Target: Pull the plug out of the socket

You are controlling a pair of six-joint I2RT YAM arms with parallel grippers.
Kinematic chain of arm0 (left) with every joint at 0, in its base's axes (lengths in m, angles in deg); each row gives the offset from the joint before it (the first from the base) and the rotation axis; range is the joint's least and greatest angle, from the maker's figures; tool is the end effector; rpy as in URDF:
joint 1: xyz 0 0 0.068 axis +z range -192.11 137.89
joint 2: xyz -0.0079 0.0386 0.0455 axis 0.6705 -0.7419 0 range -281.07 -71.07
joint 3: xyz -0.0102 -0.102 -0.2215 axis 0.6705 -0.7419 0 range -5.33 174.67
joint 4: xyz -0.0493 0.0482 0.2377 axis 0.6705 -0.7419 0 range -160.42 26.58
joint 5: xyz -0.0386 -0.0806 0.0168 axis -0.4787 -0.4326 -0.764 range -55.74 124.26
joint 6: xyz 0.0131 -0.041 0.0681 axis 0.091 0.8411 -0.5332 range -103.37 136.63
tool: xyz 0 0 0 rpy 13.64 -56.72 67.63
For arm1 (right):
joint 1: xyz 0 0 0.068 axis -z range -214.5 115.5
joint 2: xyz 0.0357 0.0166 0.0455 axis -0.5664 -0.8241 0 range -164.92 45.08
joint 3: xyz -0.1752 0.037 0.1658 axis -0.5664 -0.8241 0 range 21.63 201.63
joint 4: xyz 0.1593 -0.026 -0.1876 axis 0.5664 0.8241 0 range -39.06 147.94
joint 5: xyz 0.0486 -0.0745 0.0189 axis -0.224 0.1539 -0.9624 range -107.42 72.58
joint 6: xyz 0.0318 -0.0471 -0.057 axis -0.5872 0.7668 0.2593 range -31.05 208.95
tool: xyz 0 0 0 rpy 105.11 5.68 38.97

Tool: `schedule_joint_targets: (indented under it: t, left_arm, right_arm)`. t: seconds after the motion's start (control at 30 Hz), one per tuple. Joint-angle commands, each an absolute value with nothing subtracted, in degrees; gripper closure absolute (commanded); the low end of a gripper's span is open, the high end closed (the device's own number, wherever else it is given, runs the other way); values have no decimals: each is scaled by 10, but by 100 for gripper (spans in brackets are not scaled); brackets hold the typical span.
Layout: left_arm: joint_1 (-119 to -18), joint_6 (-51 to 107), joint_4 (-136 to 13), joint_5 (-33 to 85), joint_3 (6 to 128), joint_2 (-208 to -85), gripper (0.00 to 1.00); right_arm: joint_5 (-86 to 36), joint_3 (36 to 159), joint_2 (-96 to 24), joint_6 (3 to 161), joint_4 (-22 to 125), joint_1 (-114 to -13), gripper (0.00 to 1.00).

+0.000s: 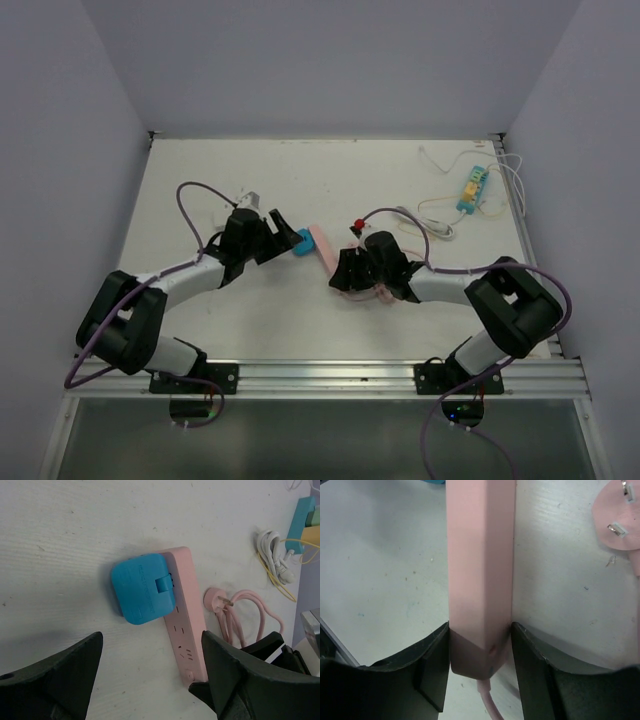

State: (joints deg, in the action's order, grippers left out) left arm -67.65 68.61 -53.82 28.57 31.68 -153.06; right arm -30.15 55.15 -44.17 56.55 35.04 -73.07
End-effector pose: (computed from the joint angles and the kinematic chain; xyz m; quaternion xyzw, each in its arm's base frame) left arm 0.2761 -0.1396 0.1422 -0.1808 0.8692 -0.3213 0.3296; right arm 0.2288 0.2022 0.1005 -0.0953 0.8963 0.3263 0.2848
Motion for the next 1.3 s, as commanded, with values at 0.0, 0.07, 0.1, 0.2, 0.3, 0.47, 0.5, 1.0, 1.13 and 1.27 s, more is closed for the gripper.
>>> schedule_joint_targets:
  t: [0.0, 0.07, 0.1, 0.2, 0.3, 0.47, 0.5, 1.0, 1.13, 1.27]
  left_arm:
    - [-679, 697, -523, 298, 299, -1491, 17]
    - [-679, 693, -538, 311, 292, -1460, 17]
    - [-679, 688, -557, 327, 286, -1446, 17]
    - [-679, 677, -600, 370, 278, -1376, 17]
    - [-678, 662, -637, 412, 276, -1335, 16]
    - [-676, 646, -696, 444, 275, -1271, 15]
    - [-676, 642, -704, 445, 272, -1268, 15]
    - [-675, 636, -727, 439, 246, -1235, 15]
    - [-675, 635, -727, 438, 246, -1236, 15]
    - [-675, 634, -722, 430, 246, -1242, 15]
  right_arm:
    - [-269, 545, -433, 595, 444, -736, 45]
    - [-247, 549, -416, 606, 457, -741, 40]
    - [-227, 556, -412, 609, 470, -747, 36]
    - [-192, 575, -403, 625, 499, -770, 29]
    - [-135, 609, -401, 644, 535, -805, 27]
    - [-65, 672, -418, 665, 574, -834, 25]
    - [-59, 689, -420, 665, 580, -835, 25]
    - [-40, 852, -568, 703, 612, -835, 33]
    - [-36, 860, -593, 697, 613, -835, 43]
    - [-31, 848, -600, 689, 606, -835, 58]
